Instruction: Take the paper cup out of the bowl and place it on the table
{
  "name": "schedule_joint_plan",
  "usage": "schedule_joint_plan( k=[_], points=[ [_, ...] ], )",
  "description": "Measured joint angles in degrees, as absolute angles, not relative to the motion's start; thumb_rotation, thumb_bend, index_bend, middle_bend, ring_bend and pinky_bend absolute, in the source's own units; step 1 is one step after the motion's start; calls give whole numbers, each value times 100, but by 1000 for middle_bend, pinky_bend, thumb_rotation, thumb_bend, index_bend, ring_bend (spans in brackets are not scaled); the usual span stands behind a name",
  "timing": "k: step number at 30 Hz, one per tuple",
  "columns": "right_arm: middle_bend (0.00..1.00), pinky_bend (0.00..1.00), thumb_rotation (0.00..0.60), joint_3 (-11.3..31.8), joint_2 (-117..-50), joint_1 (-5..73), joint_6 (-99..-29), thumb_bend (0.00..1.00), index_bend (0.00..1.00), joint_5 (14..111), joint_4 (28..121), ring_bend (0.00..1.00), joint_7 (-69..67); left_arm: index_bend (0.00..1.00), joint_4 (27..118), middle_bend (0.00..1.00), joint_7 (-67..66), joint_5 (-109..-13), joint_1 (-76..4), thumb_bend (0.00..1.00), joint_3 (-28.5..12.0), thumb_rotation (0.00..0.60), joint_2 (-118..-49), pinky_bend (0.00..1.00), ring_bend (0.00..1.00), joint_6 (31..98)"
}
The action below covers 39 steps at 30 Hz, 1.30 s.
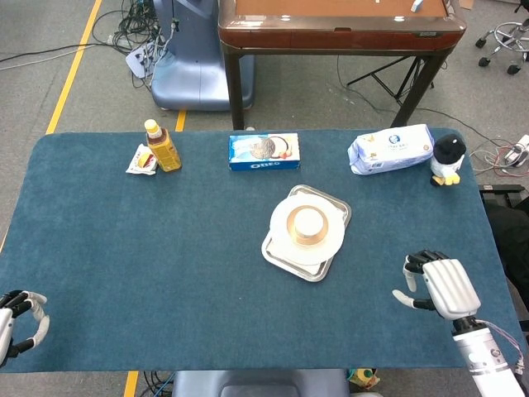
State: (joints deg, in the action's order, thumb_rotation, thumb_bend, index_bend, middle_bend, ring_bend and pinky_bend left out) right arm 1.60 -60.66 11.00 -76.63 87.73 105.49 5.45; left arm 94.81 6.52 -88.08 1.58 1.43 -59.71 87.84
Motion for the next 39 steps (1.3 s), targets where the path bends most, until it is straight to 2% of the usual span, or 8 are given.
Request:
schedule_joint_plan(
  k=[5, 10, 17, 22, 27, 30, 35, 39],
  points=[
    [302, 313, 600, 313, -6048, 1306, -7432, 222, 771, 8625, 10589, 203, 802, 508, 9481, 403, 674, -8800, 158, 416, 143, 600, -5964, 419, 258, 8778],
    [228, 277, 600, 495, -6043, 1684, -6897, 211, 673, 8322, 10623, 150, 1175, 508, 9478, 403, 661, -8809, 159, 416, 145, 600, -5966, 419, 258, 8782],
    [200, 267, 600, 802, -6253, 2294, -6265, 193, 582, 7769, 10454, 136, 1639, 508, 9483, 403, 681, -8798, 172, 417, 143, 600, -5959, 419, 258, 8799],
    [196, 268, 600, 962, -6538, 2641, -6036, 197, 578, 7621, 10120, 134, 1736, 508, 9483, 403, 721, -8785, 178, 416, 138, 600, -5943, 419, 258, 8803],
    [164, 249, 600, 1036, -6736, 2974, -5740, 381, 556, 7546, 9861, 103, 1876, 508, 9486, 403, 776, -8781, 194, 416, 136, 600, -5918, 419, 258, 8826],
    [159, 247, 600, 1098, -6888, 3203, -5559, 409, 554, 7424, 9699, 98, 1983, 508, 9483, 403, 819, -8774, 202, 416, 132, 600, -5903, 419, 258, 8837],
    [141, 220, 600, 1167, -7215, 3497, -5416, 398, 546, 7234, 9401, 74, 2180, 508, 9480, 403, 888, -8771, 219, 417, 125, 600, -5874, 419, 258, 8868],
    [123, 185, 600, 1173, -7435, 3661, -5343, 294, 502, 7113, 9193, 49, 2322, 508, 9475, 403, 923, -8768, 228, 416, 122, 600, -5860, 419, 258, 8879]
  ],
)
